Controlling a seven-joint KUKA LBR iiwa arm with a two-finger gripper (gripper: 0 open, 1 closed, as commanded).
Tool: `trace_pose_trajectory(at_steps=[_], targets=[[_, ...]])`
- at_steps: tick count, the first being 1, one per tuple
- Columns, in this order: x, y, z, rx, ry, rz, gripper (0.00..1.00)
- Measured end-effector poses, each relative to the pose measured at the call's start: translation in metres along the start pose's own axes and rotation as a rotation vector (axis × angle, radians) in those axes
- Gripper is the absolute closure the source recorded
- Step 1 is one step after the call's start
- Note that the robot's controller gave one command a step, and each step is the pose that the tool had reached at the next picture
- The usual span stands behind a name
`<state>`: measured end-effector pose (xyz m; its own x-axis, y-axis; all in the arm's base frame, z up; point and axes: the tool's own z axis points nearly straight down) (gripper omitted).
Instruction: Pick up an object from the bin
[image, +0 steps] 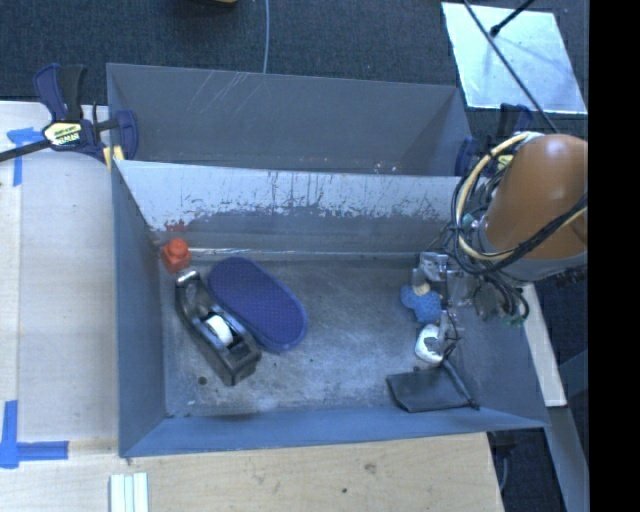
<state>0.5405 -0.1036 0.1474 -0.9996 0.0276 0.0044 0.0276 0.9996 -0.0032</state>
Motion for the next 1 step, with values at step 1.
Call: trace_pose_trajectory(at_steps=[1], targets=[[-0.0297,-0.0258,0.077,-0.004,-0.006,0.195,0.0]])
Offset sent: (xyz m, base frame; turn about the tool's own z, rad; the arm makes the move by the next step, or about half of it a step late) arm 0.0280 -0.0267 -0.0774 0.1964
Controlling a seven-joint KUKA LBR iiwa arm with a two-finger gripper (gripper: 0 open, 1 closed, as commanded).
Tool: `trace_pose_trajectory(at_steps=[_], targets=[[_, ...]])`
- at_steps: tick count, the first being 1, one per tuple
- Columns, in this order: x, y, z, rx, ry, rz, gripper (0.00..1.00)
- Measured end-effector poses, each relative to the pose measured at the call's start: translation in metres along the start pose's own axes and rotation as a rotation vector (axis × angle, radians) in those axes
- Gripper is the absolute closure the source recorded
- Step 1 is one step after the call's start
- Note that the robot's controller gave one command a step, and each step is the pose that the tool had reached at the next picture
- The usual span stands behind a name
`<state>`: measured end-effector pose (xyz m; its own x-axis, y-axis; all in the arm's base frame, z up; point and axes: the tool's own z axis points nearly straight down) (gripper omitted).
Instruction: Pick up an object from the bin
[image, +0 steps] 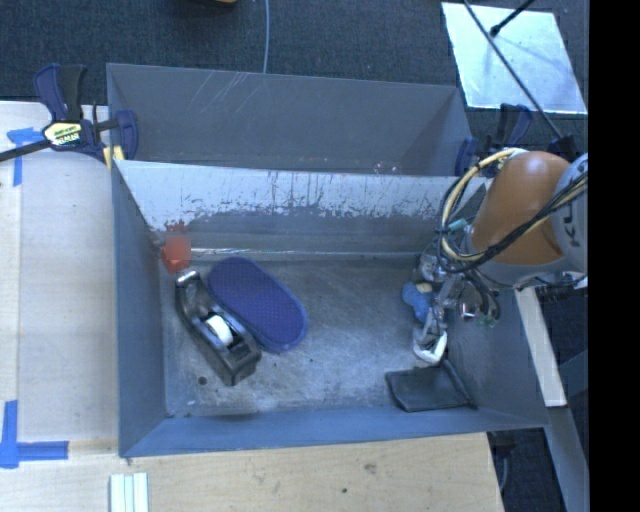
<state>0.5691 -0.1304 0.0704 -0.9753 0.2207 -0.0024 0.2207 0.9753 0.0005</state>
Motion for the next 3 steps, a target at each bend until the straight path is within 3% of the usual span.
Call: trace_pose_trajectory(at_steps=[1,2,3], targets=[[-0.002,0.001,-0.004,-0.001,-0.001,-0.002,1.0],[-0.035,0.006,-0.002,-0.002,-0.005,-0.02,1.0],[-0.04,0.002,-0.117,0.001,-0.011,-0.025,1.0]])
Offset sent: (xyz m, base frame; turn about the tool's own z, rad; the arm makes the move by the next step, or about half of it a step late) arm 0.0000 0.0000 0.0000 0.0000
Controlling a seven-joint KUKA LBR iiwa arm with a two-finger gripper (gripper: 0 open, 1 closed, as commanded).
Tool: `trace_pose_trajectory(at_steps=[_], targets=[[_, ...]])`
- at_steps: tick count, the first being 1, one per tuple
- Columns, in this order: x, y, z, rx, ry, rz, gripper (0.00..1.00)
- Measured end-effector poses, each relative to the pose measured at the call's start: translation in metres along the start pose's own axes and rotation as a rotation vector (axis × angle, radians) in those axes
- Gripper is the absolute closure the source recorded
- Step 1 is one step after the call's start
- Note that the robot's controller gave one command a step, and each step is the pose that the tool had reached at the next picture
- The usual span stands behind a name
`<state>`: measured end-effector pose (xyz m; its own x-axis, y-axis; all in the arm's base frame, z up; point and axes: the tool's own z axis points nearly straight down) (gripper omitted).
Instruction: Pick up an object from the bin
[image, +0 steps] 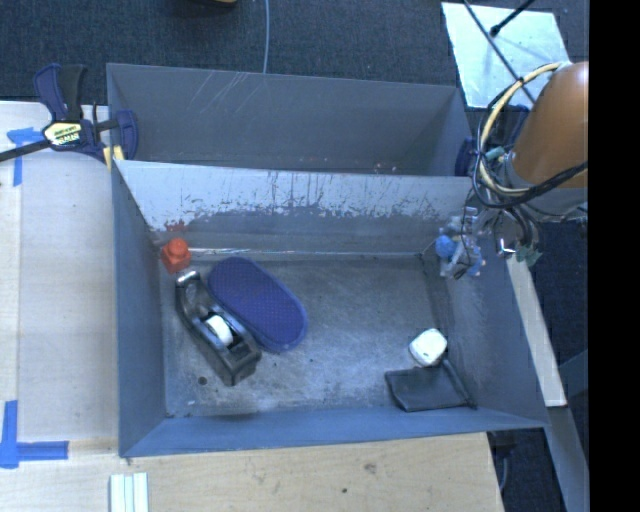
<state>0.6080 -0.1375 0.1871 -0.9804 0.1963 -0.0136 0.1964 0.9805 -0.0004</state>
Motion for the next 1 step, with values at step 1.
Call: trace_pose_trajectory(at_steps=[1], targets=[[-0.0036,-0.0067,-0.1028,0.0,0.0,-0.007,1.0]])
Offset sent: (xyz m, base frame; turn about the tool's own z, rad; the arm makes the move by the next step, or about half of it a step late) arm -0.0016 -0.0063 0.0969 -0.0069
